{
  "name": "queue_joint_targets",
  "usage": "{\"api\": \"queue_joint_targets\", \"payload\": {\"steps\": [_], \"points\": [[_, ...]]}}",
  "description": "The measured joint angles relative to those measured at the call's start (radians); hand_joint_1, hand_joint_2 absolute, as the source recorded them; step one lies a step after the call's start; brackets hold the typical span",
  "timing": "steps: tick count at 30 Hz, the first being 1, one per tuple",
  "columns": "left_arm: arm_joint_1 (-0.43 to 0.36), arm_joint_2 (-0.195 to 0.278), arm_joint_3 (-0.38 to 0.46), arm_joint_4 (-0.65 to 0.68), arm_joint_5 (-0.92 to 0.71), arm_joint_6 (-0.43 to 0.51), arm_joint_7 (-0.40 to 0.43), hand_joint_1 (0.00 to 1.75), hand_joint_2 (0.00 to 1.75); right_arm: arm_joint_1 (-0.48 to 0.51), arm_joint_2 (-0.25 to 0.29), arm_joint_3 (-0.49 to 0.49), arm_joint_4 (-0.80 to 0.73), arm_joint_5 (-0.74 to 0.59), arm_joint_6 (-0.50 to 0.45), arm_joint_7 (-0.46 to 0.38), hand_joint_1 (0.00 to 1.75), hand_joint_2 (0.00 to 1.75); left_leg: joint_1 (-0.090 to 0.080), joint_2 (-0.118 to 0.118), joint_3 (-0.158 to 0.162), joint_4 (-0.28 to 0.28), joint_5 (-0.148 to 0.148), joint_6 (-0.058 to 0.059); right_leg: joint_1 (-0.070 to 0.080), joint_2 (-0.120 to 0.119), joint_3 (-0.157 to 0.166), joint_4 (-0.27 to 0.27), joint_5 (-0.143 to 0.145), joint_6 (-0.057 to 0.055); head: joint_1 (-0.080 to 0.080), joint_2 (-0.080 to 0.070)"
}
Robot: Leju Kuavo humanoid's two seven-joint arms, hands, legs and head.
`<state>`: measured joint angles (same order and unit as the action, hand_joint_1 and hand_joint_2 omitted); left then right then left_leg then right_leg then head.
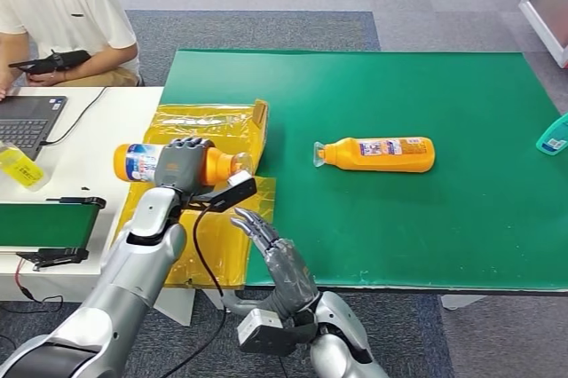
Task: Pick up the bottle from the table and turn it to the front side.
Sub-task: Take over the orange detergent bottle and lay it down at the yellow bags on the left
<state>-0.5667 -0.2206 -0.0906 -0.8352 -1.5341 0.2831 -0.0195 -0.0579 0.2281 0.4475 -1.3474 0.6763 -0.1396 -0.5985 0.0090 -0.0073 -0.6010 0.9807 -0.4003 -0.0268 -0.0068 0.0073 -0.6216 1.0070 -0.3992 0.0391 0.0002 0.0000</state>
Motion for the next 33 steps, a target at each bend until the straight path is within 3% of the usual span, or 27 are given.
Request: {"api": "queue_joint_targets", "payload": {"steps": [9, 17, 33], "points": [[-0.019, -0.018, -0.022, 0.044, 0.022, -0.019, 0.012, 1.75, 1.75, -0.007, 0.0, 0.015, -0.004, -0.01, 0.018, -0.013, 0.0, 1.75, 0.0, 0.0, 0.0, 0.0, 0.0, 0.0, 0.0, 0.0, 0.0, 0.0, 0.0, 0.0, 0.0, 0.0], [-0.022, -0.029, -0.021, 0.13, 0.028, 0.028, -0.03, 1.75, 1.75, -0.014, 0.0, 0.043, -0.032, -0.026, 0.03, -0.004, 0.0, 1.75, 0.0, 0.0, -0.001, 0.0, 0.0, 0.0, 0.0, 0.0, 0.0, 0.0, 0.0, 0.0, 0.0, 0.0], [0.003, -0.058, -0.012, 0.181, 0.103, 0.047, -0.075, 1.75, 1.75, -0.02, -0.011, 0.074, -0.069, -0.038, 0.029, -0.001, 0.0, 1.75, 0.0, 0.0, -0.001, 0.0, 0.0, 0.0, 0.0, 0.0, -0.001, 0.0, 0.0, 0.0, 0.0, 0.0]]}}
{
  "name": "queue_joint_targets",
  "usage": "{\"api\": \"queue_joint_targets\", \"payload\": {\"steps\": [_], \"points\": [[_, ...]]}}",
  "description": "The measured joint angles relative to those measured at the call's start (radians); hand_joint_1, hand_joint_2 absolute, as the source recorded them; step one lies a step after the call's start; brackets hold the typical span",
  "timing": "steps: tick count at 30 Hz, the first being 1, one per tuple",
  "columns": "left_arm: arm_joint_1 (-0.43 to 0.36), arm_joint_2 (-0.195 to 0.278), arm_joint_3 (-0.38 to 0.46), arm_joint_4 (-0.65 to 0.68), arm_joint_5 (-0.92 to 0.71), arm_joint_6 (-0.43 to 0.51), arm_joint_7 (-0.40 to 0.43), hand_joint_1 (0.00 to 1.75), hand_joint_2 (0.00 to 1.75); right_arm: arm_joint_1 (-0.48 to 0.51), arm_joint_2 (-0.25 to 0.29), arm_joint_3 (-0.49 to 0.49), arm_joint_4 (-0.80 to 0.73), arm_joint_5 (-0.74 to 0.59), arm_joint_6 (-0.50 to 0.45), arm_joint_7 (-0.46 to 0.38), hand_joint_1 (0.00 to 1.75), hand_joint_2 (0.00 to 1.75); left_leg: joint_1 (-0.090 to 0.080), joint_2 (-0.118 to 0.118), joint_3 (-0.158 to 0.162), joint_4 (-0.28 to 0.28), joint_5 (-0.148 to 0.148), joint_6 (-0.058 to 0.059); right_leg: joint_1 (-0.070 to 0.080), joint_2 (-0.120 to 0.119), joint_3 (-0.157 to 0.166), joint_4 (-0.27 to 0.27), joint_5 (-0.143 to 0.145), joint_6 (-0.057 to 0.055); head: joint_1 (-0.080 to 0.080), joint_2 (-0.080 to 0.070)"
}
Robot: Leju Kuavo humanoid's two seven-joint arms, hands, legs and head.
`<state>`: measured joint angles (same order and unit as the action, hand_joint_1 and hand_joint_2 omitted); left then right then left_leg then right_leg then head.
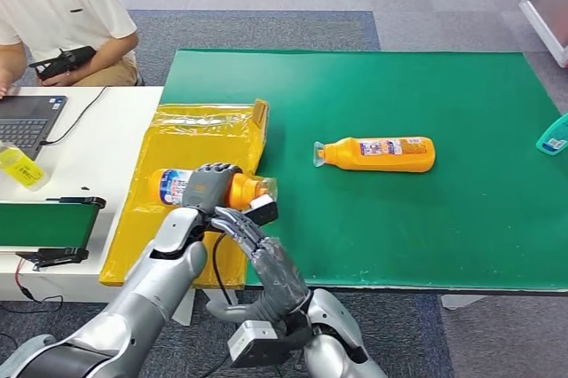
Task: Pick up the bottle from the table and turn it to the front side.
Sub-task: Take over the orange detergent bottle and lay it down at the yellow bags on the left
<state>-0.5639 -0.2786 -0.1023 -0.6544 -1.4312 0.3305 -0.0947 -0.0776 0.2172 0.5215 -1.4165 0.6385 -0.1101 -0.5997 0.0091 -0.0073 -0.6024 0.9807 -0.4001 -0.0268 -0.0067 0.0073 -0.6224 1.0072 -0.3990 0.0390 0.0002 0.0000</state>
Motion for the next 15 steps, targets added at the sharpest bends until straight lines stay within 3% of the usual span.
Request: {"api": "queue_joint_targets", "payload": {"steps": [3, 7, 15], "points": [[0.007, -0.005, 0.005, 0.01, 0.009, 0.012, -0.004, 1.75, 1.75, -0.001, -0.005, 0.01, -0.007, -0.007, -0.003, 0.003, 0.0, 1.75, 0.0, 0.0, 0.0, 0.0, 0.0, 0.0, 0.0, 0.0, 0.0, 0.0, 0.0, 0.0, 0.0, 0.0], [0.01, -0.008, 0.009, 0.028, 0.018, 0.037, -0.004, 0.03, 1.75, 0.0, -0.01, 0.018, -0.02, -0.011, -0.009, 0.005, 0.0, 1.75, 0.0, 0.0, 0.0, 0.0, 0.0, 0.0, 0.0, 0.0, 0.0, 0.0, 0.0, 0.0, 0.0, 0.0], [0.024, -0.013, 0.012, 0.054, 0.02, 0.036, -0.003, 0.0, 1.75, -0.001, -0.014, 0.027, -0.028, -0.019, -0.011, 0.012, 0.0, 1.75, 0.0, 0.0, 0.0, 0.0, 0.0, 0.0, 0.0, 0.0, 0.0, 0.0, 0.0, 0.0, 0.0, 0.0]]}}
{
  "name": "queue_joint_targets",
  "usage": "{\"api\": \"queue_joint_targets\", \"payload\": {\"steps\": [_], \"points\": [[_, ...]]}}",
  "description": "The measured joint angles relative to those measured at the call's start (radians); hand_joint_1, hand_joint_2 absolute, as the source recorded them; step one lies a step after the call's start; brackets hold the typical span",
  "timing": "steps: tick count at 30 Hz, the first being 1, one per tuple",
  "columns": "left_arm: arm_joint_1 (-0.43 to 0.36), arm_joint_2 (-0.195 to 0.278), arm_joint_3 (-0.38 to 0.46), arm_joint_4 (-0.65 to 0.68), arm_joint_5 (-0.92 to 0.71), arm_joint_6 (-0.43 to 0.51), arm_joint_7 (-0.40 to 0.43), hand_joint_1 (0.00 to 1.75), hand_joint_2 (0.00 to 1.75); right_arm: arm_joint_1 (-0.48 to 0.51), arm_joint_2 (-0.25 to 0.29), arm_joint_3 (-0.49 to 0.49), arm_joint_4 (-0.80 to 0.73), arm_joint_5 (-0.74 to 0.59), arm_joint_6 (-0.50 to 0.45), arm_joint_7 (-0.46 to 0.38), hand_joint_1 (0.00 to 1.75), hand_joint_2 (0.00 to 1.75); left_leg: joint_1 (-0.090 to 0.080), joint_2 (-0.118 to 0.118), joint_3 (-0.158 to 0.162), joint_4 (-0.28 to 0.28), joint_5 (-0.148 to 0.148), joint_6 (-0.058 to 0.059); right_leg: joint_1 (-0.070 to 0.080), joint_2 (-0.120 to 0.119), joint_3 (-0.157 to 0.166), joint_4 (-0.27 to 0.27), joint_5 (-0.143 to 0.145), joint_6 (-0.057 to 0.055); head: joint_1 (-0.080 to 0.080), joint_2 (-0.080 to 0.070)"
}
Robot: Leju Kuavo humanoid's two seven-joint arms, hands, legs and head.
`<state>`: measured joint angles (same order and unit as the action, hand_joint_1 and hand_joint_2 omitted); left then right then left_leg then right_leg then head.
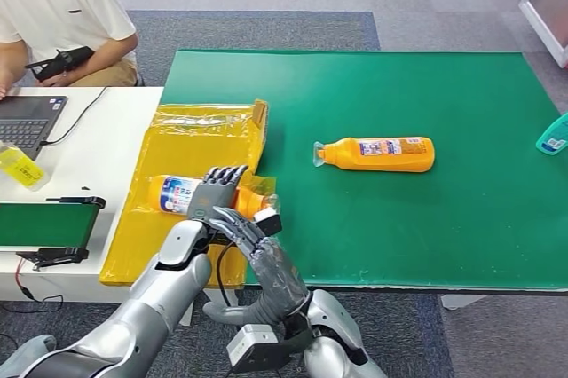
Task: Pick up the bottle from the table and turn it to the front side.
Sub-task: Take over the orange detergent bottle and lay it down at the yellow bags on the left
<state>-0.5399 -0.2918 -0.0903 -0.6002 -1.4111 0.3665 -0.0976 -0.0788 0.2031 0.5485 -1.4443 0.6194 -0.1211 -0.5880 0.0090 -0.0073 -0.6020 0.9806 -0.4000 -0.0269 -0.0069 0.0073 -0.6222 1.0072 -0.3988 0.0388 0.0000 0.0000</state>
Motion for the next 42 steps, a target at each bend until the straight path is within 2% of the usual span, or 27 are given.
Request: {"api": "queue_joint_targets", "payload": {"steps": [22, 29, 42], "points": [[0.0, 0.001, 0.017, 0.016, 0.029, -0.004, -0.028, 0.0, 1.75, 0.002, -0.001, -0.028, 0.044, -0.056, 0.017, -0.004, 0.0, 1.75, 0.0, 0.0, 0.0, 0.0, 0.0, 0.0, 0.0, 0.0, 0.0, 0.0, 0.0, 0.0, 0.0, 0.0], [-0.024, 0.001, 0.018, 0.039, 0.01, -0.099, 0.004, 0.0, 1.75, 0.005, -0.001, -0.042, 0.059, -0.058, 0.033, -0.024, 0.0, 1.75, 0.0, 0.0, 0.0, 0.0, 0.0, 0.0, 0.0, 0.0, 0.0, 0.0, 0.0, 0.0, 0.0, 0.0], [-0.068, 0.005, 0.017, 0.107, 0.009, -0.142, 0.015, 0.0, 1.75, 0.006, 0.004, -0.056, 0.074, -0.012, 0.017, -0.049, 0.0, 1.75, 0.0, 0.0, 0.002, 0.0, 0.0, 0.0, 0.0, 0.0, 0.003, 0.0, 0.0, 0.0, 0.0, 0.0]]}}
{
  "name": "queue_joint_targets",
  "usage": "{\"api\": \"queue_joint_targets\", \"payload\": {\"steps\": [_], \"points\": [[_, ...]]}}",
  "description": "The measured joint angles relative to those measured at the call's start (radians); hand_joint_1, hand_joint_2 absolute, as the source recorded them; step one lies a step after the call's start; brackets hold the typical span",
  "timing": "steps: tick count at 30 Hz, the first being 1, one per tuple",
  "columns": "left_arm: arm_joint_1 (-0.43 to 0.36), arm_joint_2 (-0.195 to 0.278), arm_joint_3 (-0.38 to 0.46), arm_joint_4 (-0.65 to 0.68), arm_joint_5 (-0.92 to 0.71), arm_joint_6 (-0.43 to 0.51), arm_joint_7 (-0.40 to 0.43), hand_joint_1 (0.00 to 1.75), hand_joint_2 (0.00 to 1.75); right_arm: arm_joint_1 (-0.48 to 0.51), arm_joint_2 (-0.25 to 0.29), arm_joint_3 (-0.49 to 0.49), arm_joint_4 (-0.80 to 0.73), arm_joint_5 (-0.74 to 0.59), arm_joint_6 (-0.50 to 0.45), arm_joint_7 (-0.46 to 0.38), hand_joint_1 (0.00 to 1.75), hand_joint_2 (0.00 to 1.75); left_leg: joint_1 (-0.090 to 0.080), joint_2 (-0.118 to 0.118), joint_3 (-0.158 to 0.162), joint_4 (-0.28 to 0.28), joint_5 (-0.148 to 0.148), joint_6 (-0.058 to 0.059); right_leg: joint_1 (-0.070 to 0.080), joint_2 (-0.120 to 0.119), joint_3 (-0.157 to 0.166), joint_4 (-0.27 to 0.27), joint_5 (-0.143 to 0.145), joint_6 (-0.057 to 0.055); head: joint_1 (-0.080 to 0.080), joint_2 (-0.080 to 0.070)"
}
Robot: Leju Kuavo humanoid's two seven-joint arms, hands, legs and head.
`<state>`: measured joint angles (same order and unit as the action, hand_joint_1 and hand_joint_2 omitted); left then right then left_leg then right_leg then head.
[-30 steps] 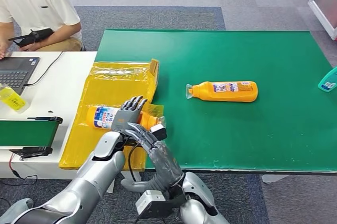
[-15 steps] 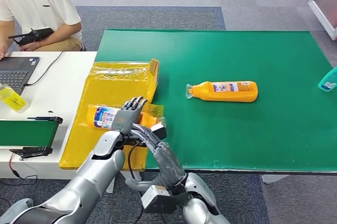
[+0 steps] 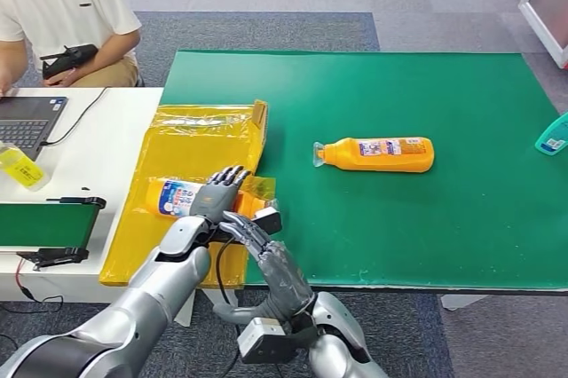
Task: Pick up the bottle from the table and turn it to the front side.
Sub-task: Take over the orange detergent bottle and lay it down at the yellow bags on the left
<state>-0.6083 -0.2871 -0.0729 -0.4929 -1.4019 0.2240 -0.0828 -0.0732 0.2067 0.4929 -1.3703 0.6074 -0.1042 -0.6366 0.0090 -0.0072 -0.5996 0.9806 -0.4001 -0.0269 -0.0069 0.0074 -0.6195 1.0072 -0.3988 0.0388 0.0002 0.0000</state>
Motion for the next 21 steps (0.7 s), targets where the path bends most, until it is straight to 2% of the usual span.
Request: {"api": "queue_joint_targets", "payload": {"steps": [13, 18, 21], "points": [[-0.03, 0.003, 0.008, 0.033, 0.041, -0.069, -0.01, 0.0, 1.75, 0.0, 0.002, -0.001, 0.001, 0.004, -0.001, -0.001, 0.0, 1.75, 0.0, 0.0, 0.003, 0.0, 0.0, 0.0, 0.0, 0.0, 0.003, 0.0, 0.0, 0.0, 0.0, 0.0], [-0.055, 0.012, 0.033, 0.056, 0.109, -0.187, -0.03, 0.0, 1.75, -0.005, 0.006, -0.002, 0.01, -0.007, 0.027, -0.007, 0.0, 1.75, 0.0, 0.0, 0.01, -0.001, -0.003, 0.0, 0.0, 0.0, 0.011, 0.0, -0.002, -0.001, 0.0, 0.0], [-0.066, 0.025, 0.061, 0.072, 0.174, -0.273, -0.106, 0.0, 1.75, -0.016, 0.01, -0.002, 0.026, -0.018, 0.054, -0.017, 0.0, 1.75, 0.0, 0.0, 0.019, -0.002, -0.007, 0.0, 0.0, 0.0, 0.02, 0.0, -0.007, -0.001, 0.0, 0.0]]}}
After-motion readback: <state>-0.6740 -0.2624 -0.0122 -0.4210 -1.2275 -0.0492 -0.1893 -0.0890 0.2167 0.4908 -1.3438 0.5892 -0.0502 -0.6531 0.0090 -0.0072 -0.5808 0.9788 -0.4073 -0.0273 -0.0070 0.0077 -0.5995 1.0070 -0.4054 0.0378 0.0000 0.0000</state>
